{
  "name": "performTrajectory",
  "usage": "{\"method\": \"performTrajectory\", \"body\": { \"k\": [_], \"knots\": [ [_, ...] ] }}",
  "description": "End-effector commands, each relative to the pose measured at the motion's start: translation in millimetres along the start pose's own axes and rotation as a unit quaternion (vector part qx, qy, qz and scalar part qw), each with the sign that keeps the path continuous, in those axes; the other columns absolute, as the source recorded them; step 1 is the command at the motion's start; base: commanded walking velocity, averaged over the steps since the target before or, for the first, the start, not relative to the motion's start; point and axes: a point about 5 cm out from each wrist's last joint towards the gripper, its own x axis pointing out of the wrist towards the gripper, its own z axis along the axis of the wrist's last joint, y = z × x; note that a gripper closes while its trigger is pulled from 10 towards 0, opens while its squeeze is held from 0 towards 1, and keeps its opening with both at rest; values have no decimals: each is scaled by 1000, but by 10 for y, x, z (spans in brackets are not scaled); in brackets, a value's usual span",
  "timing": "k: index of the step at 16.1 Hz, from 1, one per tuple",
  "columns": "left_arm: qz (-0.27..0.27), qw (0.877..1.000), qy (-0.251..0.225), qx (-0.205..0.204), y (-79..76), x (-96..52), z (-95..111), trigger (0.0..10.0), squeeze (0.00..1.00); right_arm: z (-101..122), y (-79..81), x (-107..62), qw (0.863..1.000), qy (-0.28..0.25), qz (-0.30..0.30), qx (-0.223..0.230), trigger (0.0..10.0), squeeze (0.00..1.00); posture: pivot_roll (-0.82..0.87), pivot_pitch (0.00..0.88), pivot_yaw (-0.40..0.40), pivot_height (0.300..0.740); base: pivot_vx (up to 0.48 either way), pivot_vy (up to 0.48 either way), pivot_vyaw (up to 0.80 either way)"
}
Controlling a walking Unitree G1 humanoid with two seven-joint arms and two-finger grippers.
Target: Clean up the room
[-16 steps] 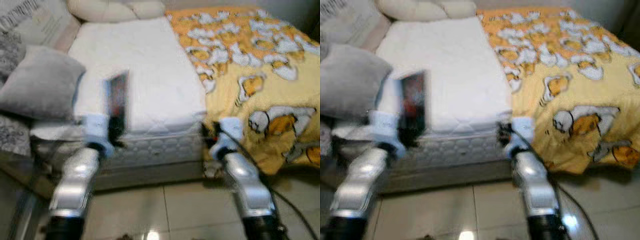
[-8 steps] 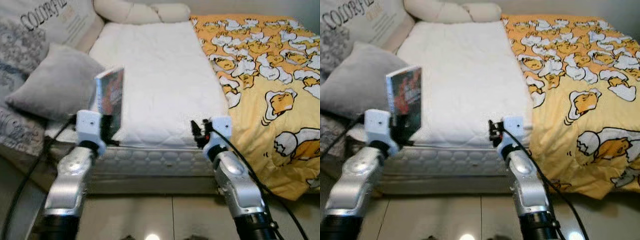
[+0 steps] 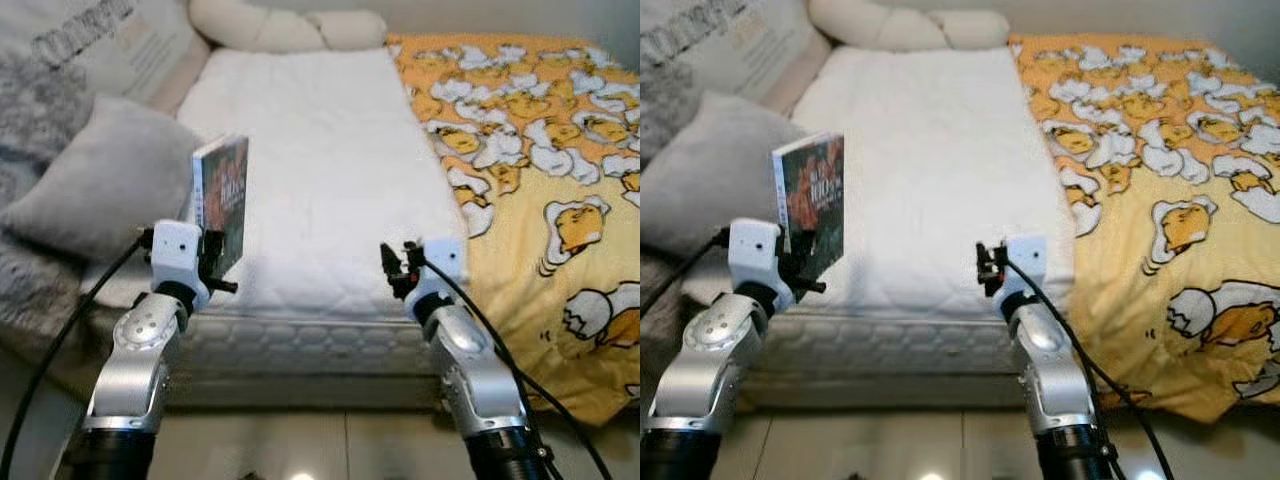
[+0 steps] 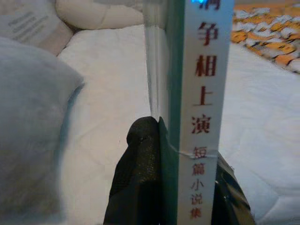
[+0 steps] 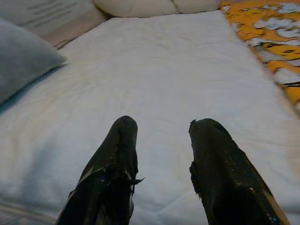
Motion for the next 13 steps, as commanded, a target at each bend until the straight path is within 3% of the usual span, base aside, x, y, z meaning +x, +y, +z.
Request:
{"method": "performTrajectory", "body": {
  "k": [1, 7, 10, 13],
  "knots": [
    [-16, 999, -27, 8, -60, 28, 119, 10000, 0, 33, -33, 3, 1000, -6, -3, 0, 10000, 0, 64, 0, 4, 740, 368, 0, 0],
    [-15, 1000, -25, 9, -29, 19, 113, 10000, 0, 29, 42, 11, 999, -2, 27, -27, 10000, 0, 69, 0, 1, 740, 368, 0, 0],
    [-16, 1000, -25, 10, -22, 18, 111, 10000, 0, 32, 54, 13, 999, -1, 32, -30, 10000, 0, 69, 0, 1, 740, 376, 0, 685],
    [-16, 999, -25, 11, -15, 24, 116, 10000, 0, 26, 27, 9, 999, -3, 25, -21, 10000, 0, 71, 0, 0, 740, 374, 0, 0]
  ]
}}
